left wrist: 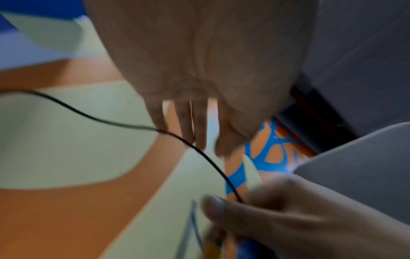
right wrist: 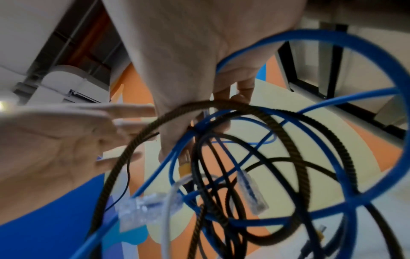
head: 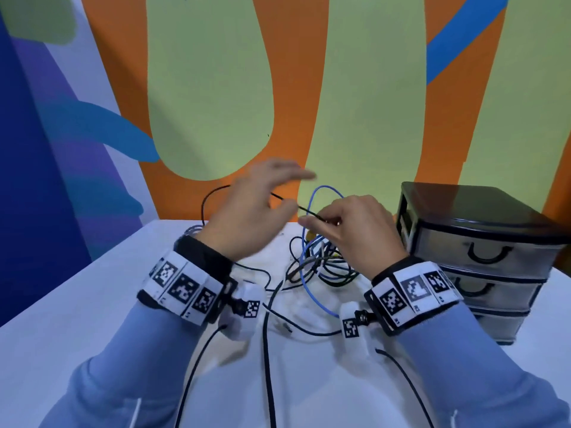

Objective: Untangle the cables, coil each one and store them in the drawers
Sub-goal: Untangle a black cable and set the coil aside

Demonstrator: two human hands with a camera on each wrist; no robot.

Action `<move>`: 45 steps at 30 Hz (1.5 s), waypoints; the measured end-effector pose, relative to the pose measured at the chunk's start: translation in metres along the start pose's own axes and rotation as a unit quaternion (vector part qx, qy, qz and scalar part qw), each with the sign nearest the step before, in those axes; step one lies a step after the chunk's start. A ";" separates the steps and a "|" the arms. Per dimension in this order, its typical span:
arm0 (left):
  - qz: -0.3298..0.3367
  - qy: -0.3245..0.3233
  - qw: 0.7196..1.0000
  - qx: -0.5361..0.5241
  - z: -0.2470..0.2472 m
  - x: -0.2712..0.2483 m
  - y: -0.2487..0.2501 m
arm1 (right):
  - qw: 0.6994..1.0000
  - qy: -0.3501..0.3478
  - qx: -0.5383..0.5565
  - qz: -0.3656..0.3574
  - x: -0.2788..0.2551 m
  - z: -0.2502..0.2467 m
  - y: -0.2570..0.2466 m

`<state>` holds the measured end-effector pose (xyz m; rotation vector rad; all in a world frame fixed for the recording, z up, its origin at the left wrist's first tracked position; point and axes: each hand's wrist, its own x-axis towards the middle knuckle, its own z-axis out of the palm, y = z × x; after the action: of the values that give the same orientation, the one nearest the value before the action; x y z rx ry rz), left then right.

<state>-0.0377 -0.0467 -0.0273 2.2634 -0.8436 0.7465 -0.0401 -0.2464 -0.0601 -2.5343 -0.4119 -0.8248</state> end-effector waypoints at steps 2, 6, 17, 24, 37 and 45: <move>0.000 -0.095 0.995 -0.004 0.013 -0.002 0.008 | 1.000 -0.006 0.012 -0.006 0.000 0.001 -0.003; -0.010 -0.061 0.997 0.044 0.020 -0.002 -0.005 | 0.999 0.012 0.035 -0.004 -0.002 0.004 -0.001; -0.110 0.187 0.953 -0.212 0.017 0.005 -0.019 | 0.986 0.034 0.164 -0.020 0.008 0.019 0.008; -0.107 0.322 0.883 -0.325 -0.006 0.009 -0.025 | 0.990 -0.085 0.078 0.076 0.005 0.017 0.017; -0.121 0.253 0.907 -0.313 -0.001 0.007 -0.023 | 0.993 -0.004 0.029 0.113 0.004 0.004 0.013; -0.094 0.152 0.955 -0.235 0.008 0.005 -0.016 | 0.923 0.066 0.378 -0.033 -0.004 0.011 -0.036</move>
<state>-0.0206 -0.0441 -0.0351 1.7217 -0.5743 0.6948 -0.0527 -0.2103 -0.0593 -1.7460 -0.6307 -0.6779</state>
